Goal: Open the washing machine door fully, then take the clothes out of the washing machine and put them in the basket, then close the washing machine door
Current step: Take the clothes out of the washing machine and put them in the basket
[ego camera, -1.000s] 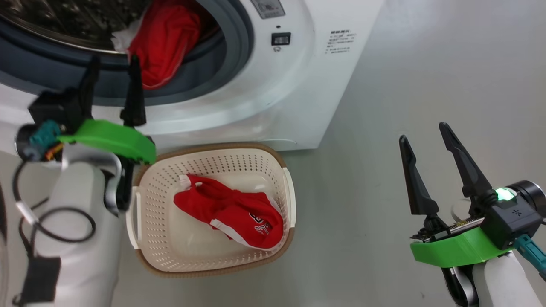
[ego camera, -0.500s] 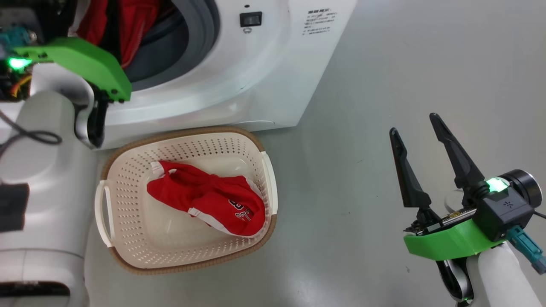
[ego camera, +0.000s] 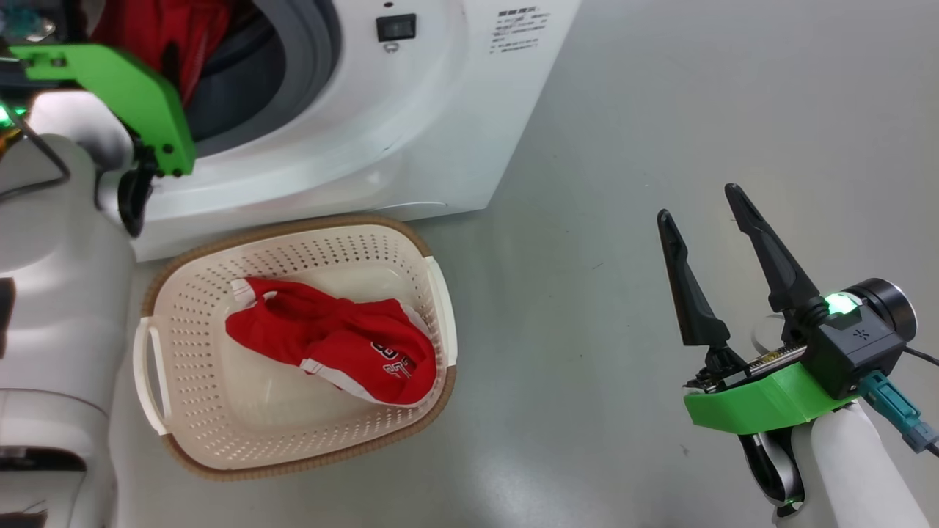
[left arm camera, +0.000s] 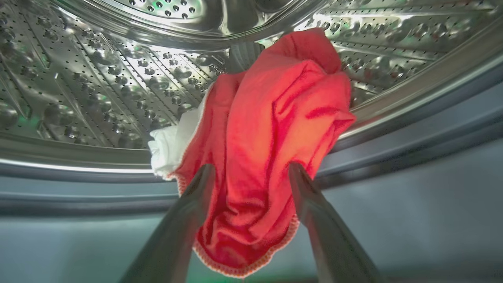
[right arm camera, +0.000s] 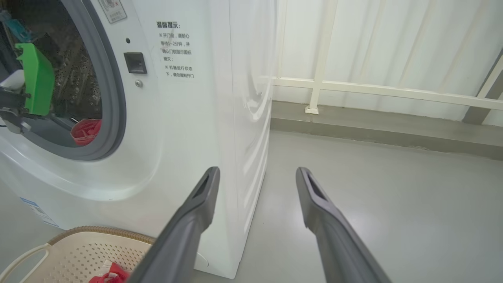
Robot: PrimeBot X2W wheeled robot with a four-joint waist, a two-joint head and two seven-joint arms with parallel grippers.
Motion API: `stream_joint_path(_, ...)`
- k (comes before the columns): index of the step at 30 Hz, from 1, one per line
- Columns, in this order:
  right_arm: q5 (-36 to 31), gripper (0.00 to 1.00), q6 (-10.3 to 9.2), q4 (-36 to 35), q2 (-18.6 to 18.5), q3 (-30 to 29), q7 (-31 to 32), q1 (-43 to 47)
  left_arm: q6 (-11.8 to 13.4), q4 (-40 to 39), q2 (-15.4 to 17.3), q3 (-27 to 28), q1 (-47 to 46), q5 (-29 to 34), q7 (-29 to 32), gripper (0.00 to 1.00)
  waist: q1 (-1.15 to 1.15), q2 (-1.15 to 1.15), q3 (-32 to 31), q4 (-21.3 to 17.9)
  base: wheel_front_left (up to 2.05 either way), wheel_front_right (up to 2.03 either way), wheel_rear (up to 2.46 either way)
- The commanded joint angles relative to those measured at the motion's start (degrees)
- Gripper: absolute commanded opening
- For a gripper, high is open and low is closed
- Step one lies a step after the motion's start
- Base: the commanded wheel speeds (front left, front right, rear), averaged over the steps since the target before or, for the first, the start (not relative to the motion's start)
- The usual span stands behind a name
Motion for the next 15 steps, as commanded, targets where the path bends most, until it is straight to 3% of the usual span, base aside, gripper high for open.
stream_joint_path(1, 1.08, 1.0, 0.2, -0.81, -0.18, 1.41, -0.36, -0.65, 0.69, -0.51, 3.23, -0.08, -1.11, 0.88, 0.36, 1.0, 0.0, 0.0, 0.11, -0.7, 0.0, 0.0, 0.0)
stream_joint_path(10, 1.75, 1.0, 0.2, -0.81, -0.18, 0.54, -0.36, -0.81, 0.56, 1.43, 4.32, -0.31, -0.92, 0.15, 1.12, 1.0, 0.0, 0.0, 0.51, -2.33, 0.0, 0.0, 0.0)
stream_joint_path(15, 2.7, 1.0, 0.2, -0.92, -0.18, 1.34, -0.36, -0.88, 1.82, 1.98, 5.46, -0.63, -0.79, 0.19, 0.72, 1.0, 0.0, 0.0, 0.79, -3.41, 0.0, 0.0, 0.0)
